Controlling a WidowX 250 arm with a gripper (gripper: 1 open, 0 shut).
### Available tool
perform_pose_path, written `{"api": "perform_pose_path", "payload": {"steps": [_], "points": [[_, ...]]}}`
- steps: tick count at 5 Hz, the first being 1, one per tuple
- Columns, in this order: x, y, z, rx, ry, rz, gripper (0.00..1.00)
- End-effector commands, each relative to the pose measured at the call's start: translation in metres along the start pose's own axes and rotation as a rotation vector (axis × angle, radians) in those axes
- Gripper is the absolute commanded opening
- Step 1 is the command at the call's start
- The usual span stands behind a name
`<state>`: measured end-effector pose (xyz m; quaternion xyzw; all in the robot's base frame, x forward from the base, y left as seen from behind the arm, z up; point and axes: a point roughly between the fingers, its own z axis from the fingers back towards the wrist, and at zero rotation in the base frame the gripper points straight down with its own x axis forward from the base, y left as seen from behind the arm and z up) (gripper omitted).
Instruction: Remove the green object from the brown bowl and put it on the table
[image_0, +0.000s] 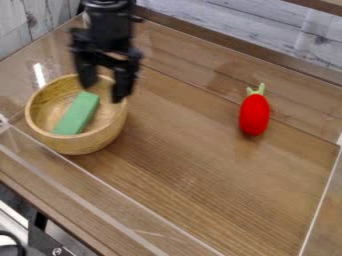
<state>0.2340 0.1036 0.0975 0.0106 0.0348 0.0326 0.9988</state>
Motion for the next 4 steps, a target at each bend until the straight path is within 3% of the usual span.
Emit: {"api": "perform_pose_path", "payload": {"steps": [1, 4], "points": [[-0.002, 0.023, 0.004, 0.010, -0.055, 0.002, 1.00], [0.017, 0.045, -0.029, 0.010, -0.043, 0.062, 1.00]]}}
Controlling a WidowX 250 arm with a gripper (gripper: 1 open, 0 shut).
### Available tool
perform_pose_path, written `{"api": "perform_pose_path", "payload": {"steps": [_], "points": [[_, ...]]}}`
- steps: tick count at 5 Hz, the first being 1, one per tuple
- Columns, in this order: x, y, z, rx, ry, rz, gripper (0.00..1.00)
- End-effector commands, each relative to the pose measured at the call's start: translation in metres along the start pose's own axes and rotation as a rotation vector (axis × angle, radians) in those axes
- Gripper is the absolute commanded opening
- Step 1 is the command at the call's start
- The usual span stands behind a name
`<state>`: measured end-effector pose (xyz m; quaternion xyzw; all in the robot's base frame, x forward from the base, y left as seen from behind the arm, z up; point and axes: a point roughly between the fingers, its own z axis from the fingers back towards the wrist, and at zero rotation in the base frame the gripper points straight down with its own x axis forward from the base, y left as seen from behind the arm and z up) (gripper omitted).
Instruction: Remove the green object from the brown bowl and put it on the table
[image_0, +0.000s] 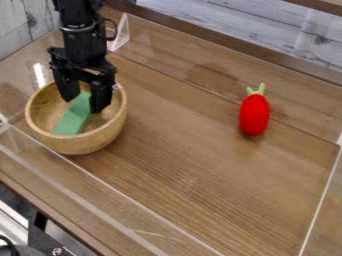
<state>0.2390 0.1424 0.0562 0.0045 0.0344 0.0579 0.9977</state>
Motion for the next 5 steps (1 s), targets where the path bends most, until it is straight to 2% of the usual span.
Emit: {"api": "perform_pose_path", "payload": {"steps": [1, 3, 5], "points": [[0.013, 0.012, 0.008, 0.024, -0.039, 0.023, 1.00], [0.022, 0.018, -0.001, 0.016, -0.024, 0.050, 1.00], [0.031, 0.026, -0.002, -0.008, -0.022, 0.066, 1.00]]}}
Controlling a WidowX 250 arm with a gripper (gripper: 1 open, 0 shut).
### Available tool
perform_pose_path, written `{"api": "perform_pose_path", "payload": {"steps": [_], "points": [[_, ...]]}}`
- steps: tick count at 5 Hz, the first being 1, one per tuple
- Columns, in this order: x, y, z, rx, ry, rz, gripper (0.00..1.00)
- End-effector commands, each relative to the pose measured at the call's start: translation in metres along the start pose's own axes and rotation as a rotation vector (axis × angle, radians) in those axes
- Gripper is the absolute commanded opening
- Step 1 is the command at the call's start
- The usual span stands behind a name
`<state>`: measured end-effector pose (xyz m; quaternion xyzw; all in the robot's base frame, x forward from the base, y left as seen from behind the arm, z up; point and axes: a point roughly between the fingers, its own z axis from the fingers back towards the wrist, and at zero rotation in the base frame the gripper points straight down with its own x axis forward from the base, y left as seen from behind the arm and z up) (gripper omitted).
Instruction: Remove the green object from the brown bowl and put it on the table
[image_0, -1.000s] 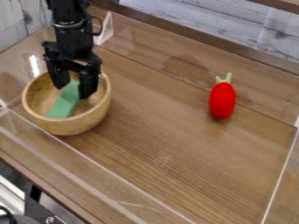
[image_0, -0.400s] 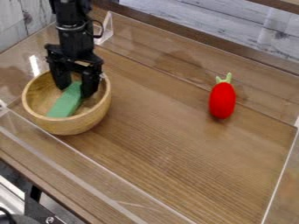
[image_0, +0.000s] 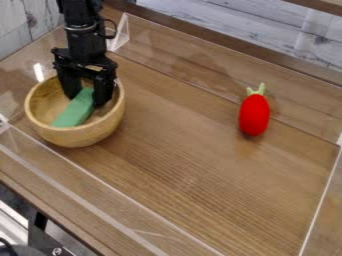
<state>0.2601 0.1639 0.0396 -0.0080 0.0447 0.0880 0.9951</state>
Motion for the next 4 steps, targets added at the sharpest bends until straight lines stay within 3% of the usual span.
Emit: {"api": "perform_pose_path", "payload": {"steps": [1, 4], "points": [[0.0100, 0.0089, 0.0128, 0.002, -0.040, 0.009, 1.00], [0.0164, 0.0079, 0.0081, -0.039, -0.023, 0.008, 1.00]]}}
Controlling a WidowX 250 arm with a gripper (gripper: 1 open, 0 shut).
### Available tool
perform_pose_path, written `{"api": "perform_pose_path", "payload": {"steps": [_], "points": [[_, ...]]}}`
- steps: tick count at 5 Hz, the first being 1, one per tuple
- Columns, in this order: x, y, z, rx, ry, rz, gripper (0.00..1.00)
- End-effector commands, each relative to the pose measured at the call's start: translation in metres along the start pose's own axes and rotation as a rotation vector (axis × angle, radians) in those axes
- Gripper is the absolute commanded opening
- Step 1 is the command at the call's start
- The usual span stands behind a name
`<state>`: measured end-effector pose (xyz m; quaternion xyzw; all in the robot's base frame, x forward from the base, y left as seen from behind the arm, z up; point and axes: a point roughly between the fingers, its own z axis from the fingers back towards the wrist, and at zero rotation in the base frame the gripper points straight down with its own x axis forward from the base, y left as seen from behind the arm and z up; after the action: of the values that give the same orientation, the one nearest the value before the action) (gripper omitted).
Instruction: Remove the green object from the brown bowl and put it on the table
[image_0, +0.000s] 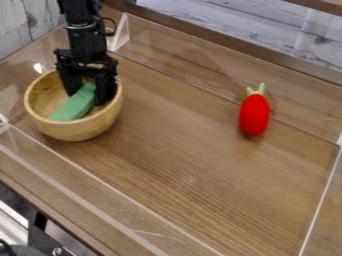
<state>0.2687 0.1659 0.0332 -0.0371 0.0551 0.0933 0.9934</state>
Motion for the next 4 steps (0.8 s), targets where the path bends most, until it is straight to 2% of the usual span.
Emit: {"api": "perform_pose_path", "payload": {"steps": [1, 3, 4], "points": [[0.0075, 0.0057, 0.0125, 0.006, -0.043, -0.004, 1.00], [0.0084, 0.0035, 0.0089, -0.014, -0.031, -0.010, 1.00], [0.0084, 0.0032, 0.0088, -0.014, -0.033, -0.008, 0.00]]}}
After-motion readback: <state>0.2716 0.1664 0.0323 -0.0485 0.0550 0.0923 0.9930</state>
